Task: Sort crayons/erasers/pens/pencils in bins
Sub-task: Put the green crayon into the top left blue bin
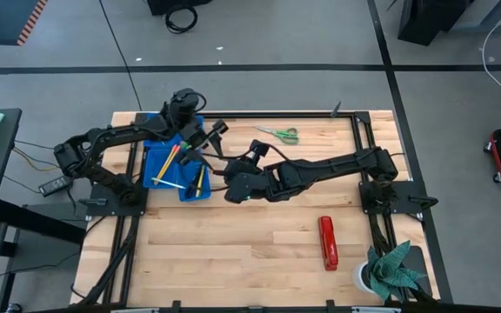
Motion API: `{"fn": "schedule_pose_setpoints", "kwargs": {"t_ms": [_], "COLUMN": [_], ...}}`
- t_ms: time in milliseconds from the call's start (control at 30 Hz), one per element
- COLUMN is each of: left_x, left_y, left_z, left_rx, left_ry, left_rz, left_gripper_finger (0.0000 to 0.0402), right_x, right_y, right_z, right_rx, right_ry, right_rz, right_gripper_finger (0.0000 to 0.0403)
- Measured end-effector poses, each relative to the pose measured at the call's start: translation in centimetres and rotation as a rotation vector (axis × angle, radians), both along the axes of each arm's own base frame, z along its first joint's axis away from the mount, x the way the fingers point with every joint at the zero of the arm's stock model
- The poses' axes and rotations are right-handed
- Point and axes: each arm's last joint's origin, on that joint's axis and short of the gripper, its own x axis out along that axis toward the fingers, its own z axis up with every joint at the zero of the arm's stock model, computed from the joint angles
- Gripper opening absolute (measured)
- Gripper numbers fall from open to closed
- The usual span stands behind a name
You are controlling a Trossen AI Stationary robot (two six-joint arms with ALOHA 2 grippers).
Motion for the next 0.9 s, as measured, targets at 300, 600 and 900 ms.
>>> {"fn": "schedule_pose_setpoints", "kwargs": {"t_ms": [300, 600, 900], "left_x": [-0.2, -0.5, 1.7], "left_y": [0.9, 1.6, -1.3], "left_z": [0.0, 0.0, 0.3], "left_rx": [-0.012, -0.032, 0.017], "left_ry": [0.044, 0.069, 0.033], "left_rz": [0.143, 0.196, 0.252], "left_gripper_finger": [0.0206, 0.0204, 0.0199], "right_x": [-0.3, -0.4, -0.3], "right_y": [1.0, 1.7, 1.1], "right_z": [0.2, 0.2, 0.2], "right_rx": [-0.081, -0.081, -0.066], "right_ry": [-0.009, -0.016, -0.019], "right_rz": [-0.038, -0.025, -0.033], "right_gripper_finger": [0.0036, 0.0036, 0.0037]}}
